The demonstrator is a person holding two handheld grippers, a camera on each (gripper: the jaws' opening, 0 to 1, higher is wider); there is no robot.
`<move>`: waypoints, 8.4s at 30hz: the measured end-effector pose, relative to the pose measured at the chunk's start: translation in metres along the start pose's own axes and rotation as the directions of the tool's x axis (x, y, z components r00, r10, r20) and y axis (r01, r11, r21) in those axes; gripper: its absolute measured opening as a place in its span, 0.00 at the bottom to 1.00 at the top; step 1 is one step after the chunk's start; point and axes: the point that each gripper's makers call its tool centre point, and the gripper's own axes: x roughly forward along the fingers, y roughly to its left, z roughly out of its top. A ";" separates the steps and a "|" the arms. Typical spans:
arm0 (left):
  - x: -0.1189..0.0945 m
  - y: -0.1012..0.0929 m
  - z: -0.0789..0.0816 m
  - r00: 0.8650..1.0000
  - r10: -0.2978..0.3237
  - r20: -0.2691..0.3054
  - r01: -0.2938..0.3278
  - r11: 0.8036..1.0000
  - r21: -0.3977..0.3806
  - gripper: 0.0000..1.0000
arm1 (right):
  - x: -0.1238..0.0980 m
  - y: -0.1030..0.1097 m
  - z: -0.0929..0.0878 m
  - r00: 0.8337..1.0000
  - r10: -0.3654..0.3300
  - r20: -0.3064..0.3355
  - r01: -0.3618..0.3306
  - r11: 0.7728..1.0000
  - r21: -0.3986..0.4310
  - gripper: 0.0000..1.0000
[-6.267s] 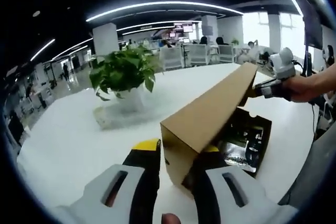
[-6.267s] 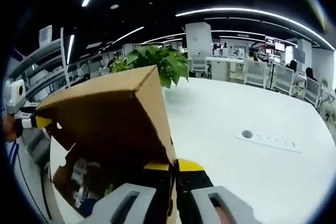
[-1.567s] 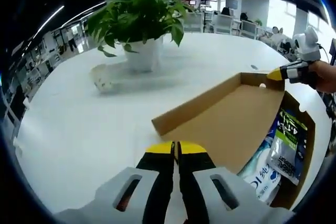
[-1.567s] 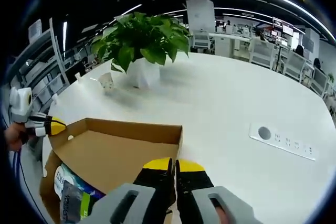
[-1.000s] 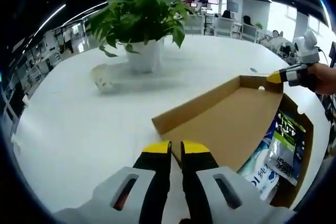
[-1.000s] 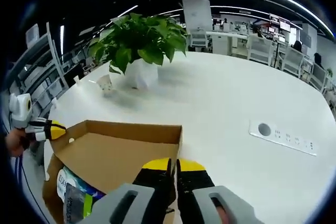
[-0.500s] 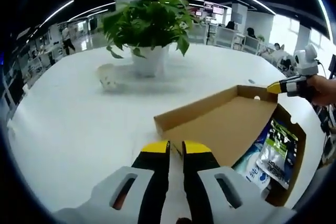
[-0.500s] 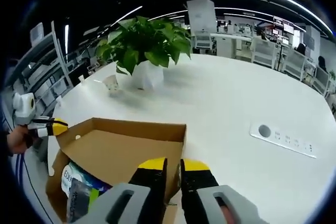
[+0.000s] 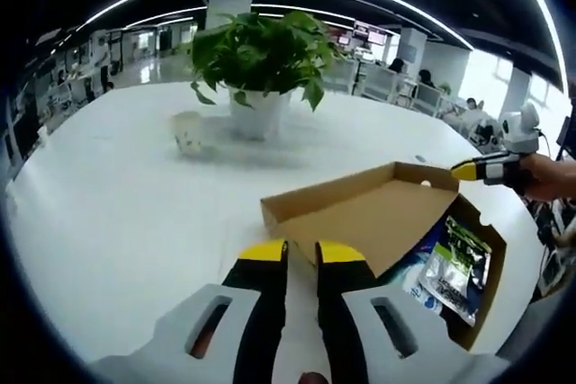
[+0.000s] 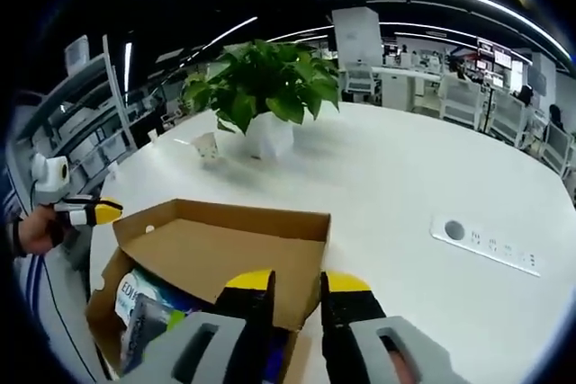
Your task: Operate the shoe box by opening the lid, removing the specified soft item, and placing it in the target area until the item is outside and the box remains undamaged.
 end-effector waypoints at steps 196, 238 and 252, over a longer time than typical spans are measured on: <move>-0.029 -0.176 -0.070 0.948 -0.260 -0.185 0.259 0.965 -0.029 0.00 | -0.090 0.060 -0.079 0.998 0.062 -0.030 -0.060 0.997 0.041 0.00; -0.011 -0.277 -0.062 0.904 -0.365 -0.221 0.389 0.918 0.073 0.00 | -0.159 -0.014 -0.111 0.998 -0.058 0.022 0.054 0.986 0.156 0.00; 0.001 -0.328 -0.065 0.876 -0.410 -0.252 0.448 0.887 0.113 0.00 | -0.191 -0.056 -0.135 0.994 -0.112 0.015 0.106 0.972 0.208 0.00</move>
